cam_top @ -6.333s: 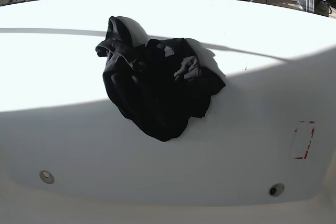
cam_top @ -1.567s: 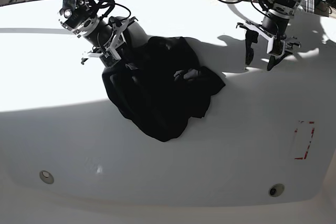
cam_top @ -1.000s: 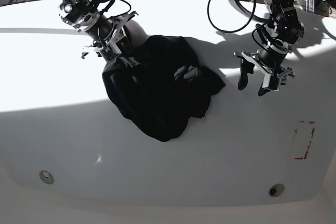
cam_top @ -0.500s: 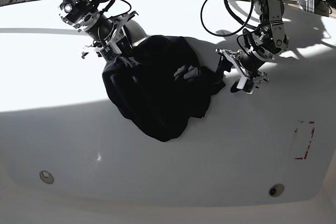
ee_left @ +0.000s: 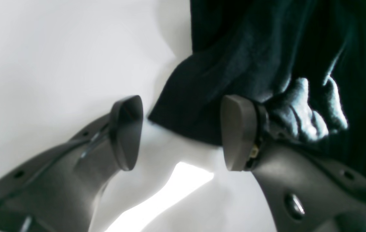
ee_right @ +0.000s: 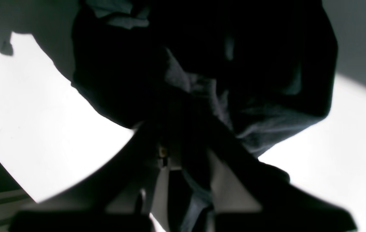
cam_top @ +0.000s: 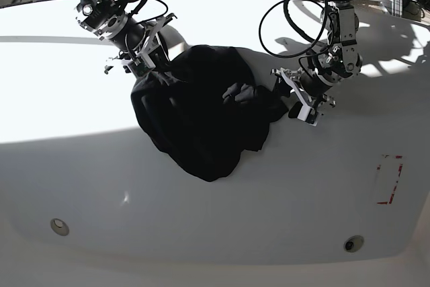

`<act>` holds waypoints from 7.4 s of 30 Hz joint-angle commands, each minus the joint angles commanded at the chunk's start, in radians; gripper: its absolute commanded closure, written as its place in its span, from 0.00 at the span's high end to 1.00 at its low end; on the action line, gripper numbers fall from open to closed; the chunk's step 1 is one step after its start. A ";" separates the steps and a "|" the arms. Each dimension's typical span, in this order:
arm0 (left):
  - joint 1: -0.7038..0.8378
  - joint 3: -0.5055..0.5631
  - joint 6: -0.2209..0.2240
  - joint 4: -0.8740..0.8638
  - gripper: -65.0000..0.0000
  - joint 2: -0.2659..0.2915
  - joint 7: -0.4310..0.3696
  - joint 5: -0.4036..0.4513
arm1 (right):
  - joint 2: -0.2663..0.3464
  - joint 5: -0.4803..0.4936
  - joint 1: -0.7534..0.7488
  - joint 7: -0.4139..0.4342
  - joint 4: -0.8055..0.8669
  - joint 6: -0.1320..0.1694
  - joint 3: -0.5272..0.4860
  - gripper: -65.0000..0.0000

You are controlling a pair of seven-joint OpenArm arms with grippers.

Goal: Layout the t-shirt on the table in an organized manner, then fold the t-shirt properly
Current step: 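Move the left gripper to the t-shirt and grasp another edge, then lift the t-shirt with both grippers and pull the grippers apart, then swing the held t-shirt and lay it down, releasing the left gripper, then move the left gripper to the t-shirt's hem and grasp it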

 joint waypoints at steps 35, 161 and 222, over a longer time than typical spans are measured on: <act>-0.023 0.054 0.031 0.044 0.00 -0.034 -0.035 -0.006 | -0.006 0.003 0.075 0.003 0.002 0.000 0.166 0.00; 0.612 -0.356 -0.021 0.678 0.00 -0.092 0.523 -0.350 | 0.127 0.000 0.301 -0.402 -0.011 0.000 0.310 0.00; -0.242 -0.307 -0.021 0.170 0.72 -0.238 0.400 -0.180 | -0.241 0.003 0.173 -0.408 -0.012 0.000 0.511 0.76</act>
